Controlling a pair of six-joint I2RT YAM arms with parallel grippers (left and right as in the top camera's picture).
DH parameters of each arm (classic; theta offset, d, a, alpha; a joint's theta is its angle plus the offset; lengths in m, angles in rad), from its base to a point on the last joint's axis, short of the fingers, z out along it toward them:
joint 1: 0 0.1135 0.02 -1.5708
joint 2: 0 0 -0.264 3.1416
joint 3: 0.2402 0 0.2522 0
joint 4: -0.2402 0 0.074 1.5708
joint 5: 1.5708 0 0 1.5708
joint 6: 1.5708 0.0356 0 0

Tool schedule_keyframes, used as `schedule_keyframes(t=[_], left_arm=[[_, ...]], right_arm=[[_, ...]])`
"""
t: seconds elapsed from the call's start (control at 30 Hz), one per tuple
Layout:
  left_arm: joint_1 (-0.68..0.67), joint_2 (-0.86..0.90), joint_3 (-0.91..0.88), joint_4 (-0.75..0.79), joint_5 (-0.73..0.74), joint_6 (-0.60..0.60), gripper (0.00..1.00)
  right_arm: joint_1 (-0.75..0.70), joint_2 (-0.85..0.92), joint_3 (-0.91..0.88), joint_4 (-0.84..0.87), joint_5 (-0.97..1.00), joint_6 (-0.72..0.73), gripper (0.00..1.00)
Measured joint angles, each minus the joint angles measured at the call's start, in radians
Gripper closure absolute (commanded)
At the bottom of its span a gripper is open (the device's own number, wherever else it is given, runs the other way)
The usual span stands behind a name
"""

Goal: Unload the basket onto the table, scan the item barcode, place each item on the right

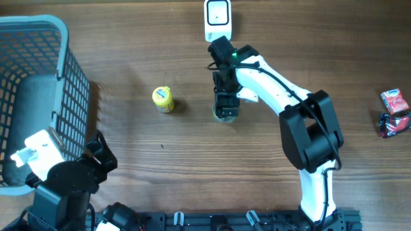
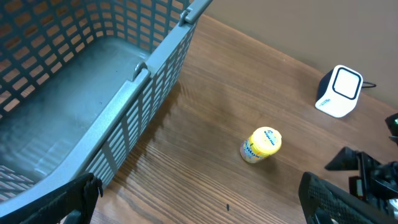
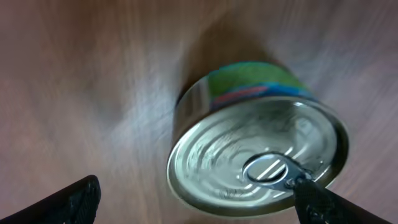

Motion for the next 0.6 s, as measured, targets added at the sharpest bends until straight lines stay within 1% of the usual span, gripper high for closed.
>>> schedule_keyframes(t=[0.1,0.27,0.4,0.6], left_arm=[[0.000,0.000,0.000,0.000,0.000,0.000,0.00],[0.000,0.000,0.000,0.000,0.000,0.000,0.00],[0.000,0.000,0.000,0.000,0.000,0.000,0.00],[0.000,0.000,0.000,0.000,0.000,0.000,0.00]], right_arm=[[-0.019,0.011,0.000,-0.051,-0.038,-0.003,0.00],[-0.025,0.017,-0.001,-0.046,-0.082,-0.023,0.00],[-0.026,0.010,-0.001,-0.064,-0.085,-0.069,0.00],[-0.026,-0.062,0.006,-0.207,-0.085,-0.093,0.00]])
